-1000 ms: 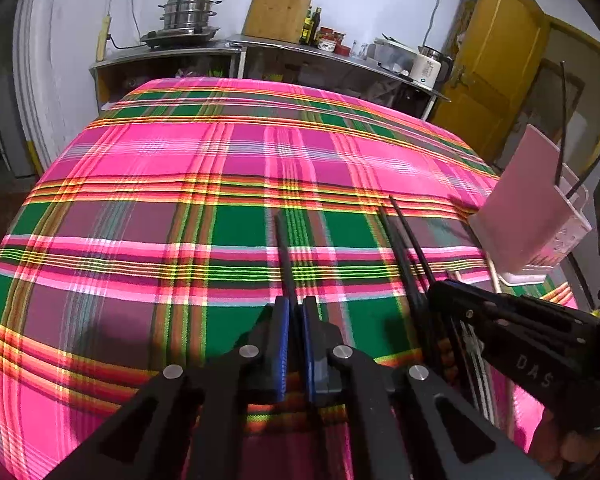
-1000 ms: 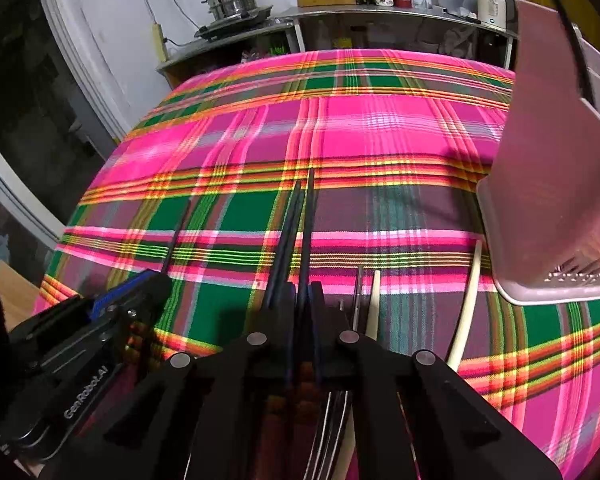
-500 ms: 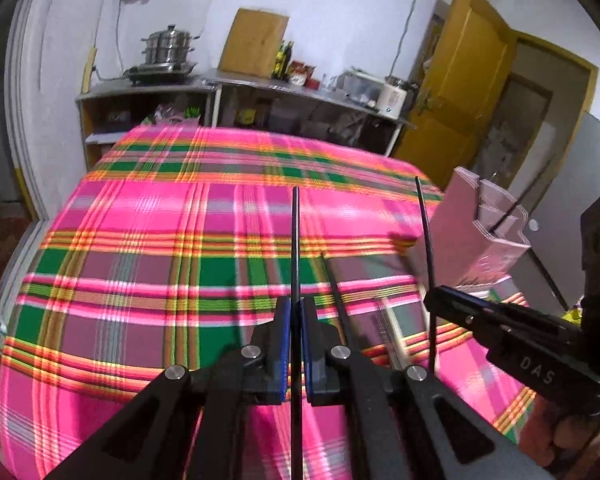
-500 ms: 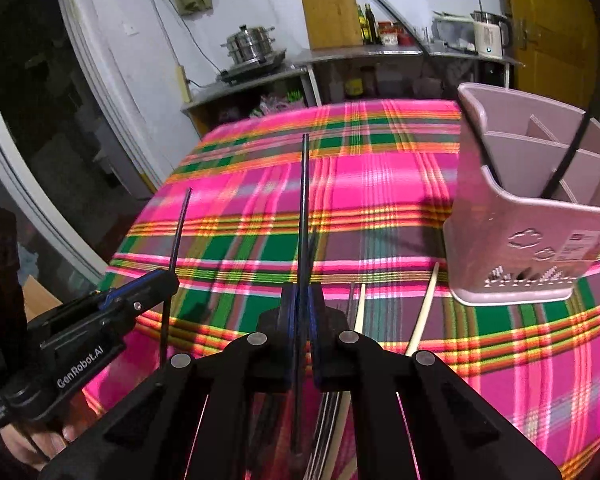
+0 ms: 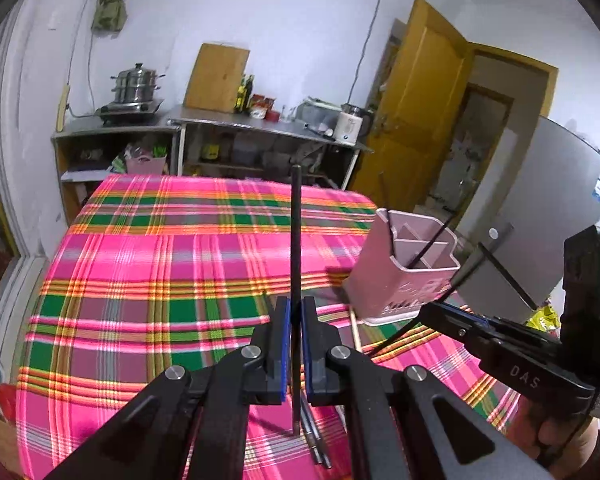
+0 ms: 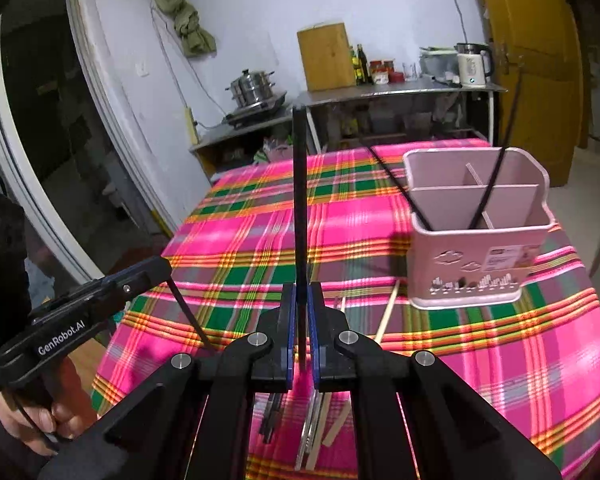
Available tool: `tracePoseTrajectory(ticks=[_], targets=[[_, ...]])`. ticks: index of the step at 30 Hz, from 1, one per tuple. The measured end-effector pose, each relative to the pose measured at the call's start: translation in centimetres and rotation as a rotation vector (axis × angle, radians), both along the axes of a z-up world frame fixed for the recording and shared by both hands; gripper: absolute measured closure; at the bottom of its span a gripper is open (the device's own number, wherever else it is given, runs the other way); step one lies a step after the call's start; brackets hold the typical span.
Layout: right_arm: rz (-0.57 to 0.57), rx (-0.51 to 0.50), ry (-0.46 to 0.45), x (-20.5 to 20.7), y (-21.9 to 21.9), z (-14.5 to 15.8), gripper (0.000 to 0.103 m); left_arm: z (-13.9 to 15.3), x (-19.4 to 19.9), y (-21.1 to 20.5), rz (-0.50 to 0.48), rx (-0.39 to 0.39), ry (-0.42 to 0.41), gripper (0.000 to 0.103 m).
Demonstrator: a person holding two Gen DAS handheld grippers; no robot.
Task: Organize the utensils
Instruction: 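Lift both black chopsticks upright and carry them above the pink basket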
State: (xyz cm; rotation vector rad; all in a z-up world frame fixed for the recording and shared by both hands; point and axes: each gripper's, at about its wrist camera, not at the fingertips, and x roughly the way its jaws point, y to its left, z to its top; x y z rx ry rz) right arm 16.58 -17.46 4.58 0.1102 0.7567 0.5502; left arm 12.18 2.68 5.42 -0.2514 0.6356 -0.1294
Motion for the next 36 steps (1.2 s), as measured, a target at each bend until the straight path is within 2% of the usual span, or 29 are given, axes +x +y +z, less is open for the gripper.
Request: tracePoseTrajectory(ticks=[7, 15, 22, 36], targets=[[-0.041, 0.020, -0.033, -1.4, -2.4, 1.8, 0.097, 1.7, -0.2, -1.9, -0.047, 0.005, -0.011, 0.098], [-0.097, 0.028, -0.048, -2.0, -5.5, 2.7, 0.097, 2.6, 1.1, -4.7, -0.123, -0.026, 0.008, 0.098], [-0.153, 0.035, -0.043, -0.9, -8.1, 2.9, 0.097, 3.3, 4.6, -7.2, -0.173, -0.041, 0.015, 0.098], [-0.250, 0.058, -0.134, 4.0, -11.7, 7.4, 0.097, 8.4, 11.7, -9.6, -0.182, -0.073, -0.077, 0.098]])
